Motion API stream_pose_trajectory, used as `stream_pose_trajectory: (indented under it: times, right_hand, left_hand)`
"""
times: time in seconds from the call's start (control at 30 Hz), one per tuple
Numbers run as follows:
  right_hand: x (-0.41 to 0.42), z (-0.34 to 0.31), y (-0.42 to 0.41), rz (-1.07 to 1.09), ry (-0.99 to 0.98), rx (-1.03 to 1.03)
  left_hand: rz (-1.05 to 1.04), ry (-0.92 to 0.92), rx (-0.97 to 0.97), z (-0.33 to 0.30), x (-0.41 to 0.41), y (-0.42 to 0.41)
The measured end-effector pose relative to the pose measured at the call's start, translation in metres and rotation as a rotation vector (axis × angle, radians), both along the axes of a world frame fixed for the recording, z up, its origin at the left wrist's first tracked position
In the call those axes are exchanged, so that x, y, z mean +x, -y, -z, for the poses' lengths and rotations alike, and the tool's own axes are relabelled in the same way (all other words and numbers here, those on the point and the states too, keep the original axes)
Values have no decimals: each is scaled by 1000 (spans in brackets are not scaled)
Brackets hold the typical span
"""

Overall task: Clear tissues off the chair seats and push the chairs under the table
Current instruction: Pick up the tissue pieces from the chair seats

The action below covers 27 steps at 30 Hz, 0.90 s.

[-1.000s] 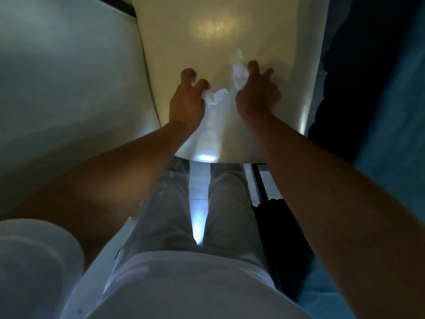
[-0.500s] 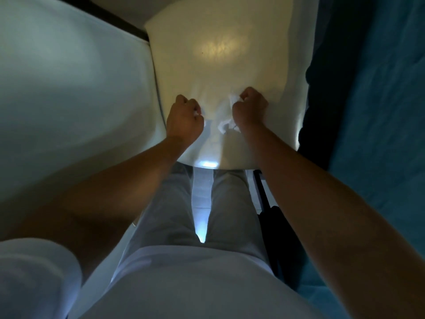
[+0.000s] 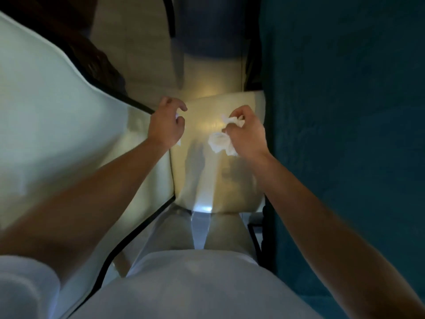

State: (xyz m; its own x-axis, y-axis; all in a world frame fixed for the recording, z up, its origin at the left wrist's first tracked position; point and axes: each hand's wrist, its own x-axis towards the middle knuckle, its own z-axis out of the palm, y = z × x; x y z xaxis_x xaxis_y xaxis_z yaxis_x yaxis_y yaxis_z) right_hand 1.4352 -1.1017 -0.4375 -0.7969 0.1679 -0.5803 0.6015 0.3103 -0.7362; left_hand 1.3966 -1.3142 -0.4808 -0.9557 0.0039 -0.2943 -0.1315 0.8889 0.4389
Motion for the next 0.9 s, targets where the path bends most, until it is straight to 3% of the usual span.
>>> stream_pose_trajectory:
  times: [0.13,0.2,0.3,0.53,0.77,0.9]
  right_hand:
    - [-3,-49,-17,55,-60,-160]
    - [-4,-68,-23,83,-108,-138]
    - [-5,-89,-31,210,-157,-181]
    - [3,-148,-28,374,-140,-549]
    - [40,-210,-2,225,-495,-461]
    - [72,-238,21,133,-595,-418]
  left_hand:
    - [221,-102,46,-62,-35,-10]
    - [306,-138,69,-95,-45,-18]
    - [330,-221,75,-145,-49,-24]
    - [463,-439,-58,-242,-35,-4]
    - [553,-582,51,-307,0,33]
    - [435,-771,122,-337,21,66]
